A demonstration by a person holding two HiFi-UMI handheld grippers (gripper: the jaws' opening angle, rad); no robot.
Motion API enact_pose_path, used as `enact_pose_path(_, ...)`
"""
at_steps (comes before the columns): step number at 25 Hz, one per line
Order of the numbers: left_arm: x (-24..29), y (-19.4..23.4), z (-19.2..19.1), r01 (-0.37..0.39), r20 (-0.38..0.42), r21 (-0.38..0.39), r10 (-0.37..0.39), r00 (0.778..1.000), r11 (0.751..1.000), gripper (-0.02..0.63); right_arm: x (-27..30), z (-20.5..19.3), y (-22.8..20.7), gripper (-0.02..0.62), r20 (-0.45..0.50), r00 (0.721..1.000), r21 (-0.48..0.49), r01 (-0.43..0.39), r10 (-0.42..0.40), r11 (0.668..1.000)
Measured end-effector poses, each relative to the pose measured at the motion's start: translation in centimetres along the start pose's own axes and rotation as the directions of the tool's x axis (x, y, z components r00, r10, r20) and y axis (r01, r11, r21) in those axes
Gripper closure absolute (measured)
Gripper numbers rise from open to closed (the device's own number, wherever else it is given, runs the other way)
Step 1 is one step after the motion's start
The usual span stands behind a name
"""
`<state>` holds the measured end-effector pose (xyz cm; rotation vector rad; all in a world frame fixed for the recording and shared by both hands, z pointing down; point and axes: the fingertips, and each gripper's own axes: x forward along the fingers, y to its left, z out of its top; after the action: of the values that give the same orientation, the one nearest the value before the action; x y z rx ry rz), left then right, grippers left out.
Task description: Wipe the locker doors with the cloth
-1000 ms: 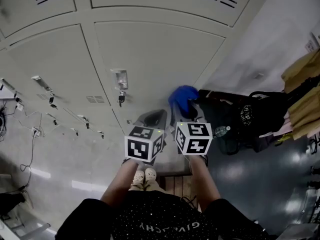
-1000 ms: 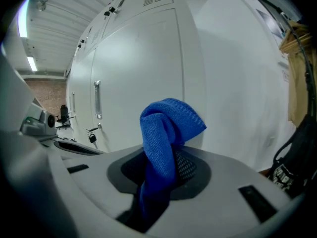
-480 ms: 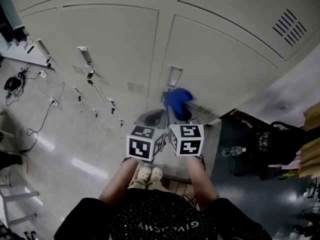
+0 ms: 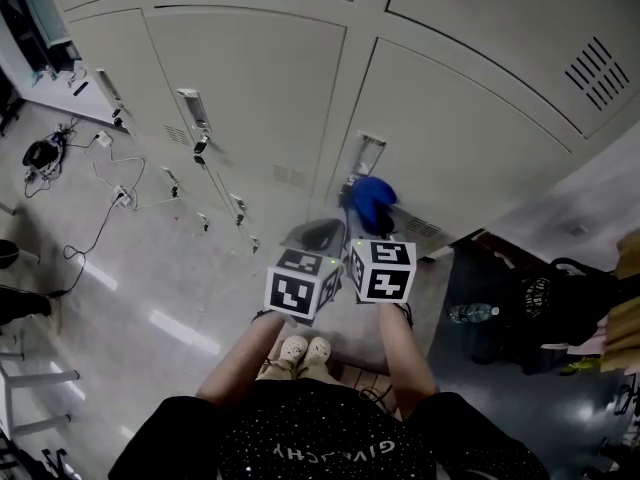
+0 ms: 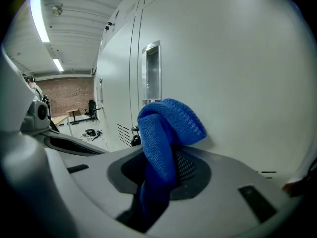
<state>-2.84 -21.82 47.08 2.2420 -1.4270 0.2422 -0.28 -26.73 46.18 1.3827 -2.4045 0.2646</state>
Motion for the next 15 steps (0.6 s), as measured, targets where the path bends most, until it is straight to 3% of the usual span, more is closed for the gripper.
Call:
enact_pose_path(7,0.7,-2.1,1.0,0.029,0.041,0.028,-0.030,0.999,0.999,0.597,-1.7,-0.5,-2.5,0.502,-0.004,0.999,0.020,0.045,-0.045,0.999)
enact_pose_path(15,3.1,-7.3,-0.5,0.133,-0.005,0.066,-0.133,0.991,0.989,0.597,-5.1,-2.2,-7.7,0.502,-0.007,0.988,0.078,0.157,-0.157,0.984)
